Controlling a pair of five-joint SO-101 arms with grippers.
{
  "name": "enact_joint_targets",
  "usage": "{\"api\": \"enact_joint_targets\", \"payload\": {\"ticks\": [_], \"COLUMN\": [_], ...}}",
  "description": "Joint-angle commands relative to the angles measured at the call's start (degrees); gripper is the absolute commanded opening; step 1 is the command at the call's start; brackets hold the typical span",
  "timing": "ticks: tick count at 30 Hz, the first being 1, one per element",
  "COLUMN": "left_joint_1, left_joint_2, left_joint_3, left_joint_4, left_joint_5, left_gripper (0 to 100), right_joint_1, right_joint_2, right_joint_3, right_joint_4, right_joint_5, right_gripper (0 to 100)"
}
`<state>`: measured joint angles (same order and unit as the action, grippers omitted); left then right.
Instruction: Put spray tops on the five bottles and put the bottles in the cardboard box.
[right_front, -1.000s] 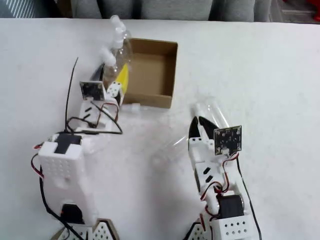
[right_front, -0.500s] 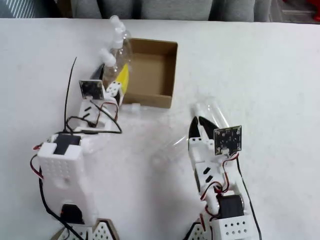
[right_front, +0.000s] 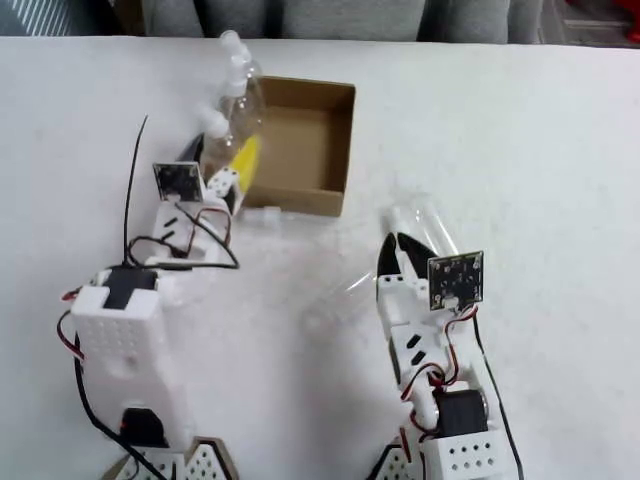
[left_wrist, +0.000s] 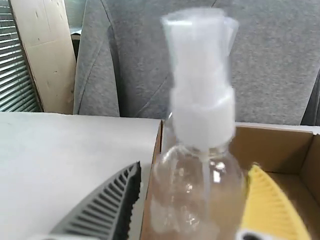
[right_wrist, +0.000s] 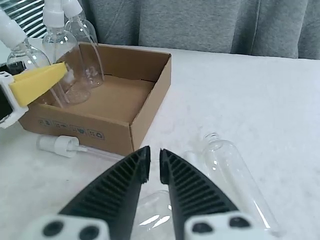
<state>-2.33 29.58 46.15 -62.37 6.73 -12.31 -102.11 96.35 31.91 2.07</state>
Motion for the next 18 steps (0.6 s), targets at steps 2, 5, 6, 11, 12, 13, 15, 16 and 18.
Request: {"api": "enact_joint_targets", "payload": {"ticks": [2, 5, 6, 11, 12, 13, 15, 16, 18], "left_joint_1": [-0.9, -0.9, -0.9, -0.9, -0.9, -0.9, -0.9, -0.9, -1.4], "left_joint_2": [-3.0, -3.0, -3.0, -3.1, -3.1, -3.1, -3.7, -4.4, -6.5], "left_joint_3": [-0.1, -0.3, -0.3, -0.3, -0.3, -0.2, -0.2, 0.0, 0.9], "left_joint_4": [2.3, 2.5, 2.5, 2.5, 2.5, 2.5, 2.8, 2.9, 3.8], "left_joint_5": [-0.3, -0.3, -0.3, -0.3, -0.3, -0.3, -0.3, -0.3, -0.3], "left_gripper": [42, 42, 42, 42, 42, 42, 42, 42, 42], "right_joint_1": [0.5, 0.5, 0.5, 0.5, 0.5, 0.5, 0.5, 0.5, 0.5], "right_joint_2": [-0.7, -0.7, -0.7, -0.7, -0.7, -0.7, -0.7, -0.7, -0.7], "right_joint_3": [0.5, 0.5, 0.5, 0.5, 0.5, 0.5, 0.5, 0.5, 0.5], "right_joint_4": [-1.0, -1.0, -1.0, -1.0, -1.0, -1.0, -1.0, -1.0, -1.0], "right_joint_5": [0.7, 0.7, 0.7, 0.7, 0.7, 0.7, 0.7, 0.7, 0.7], "right_gripper": [1.6, 1.6, 1.6, 1.6, 1.6, 1.6, 1.6, 1.6, 1.6]}}
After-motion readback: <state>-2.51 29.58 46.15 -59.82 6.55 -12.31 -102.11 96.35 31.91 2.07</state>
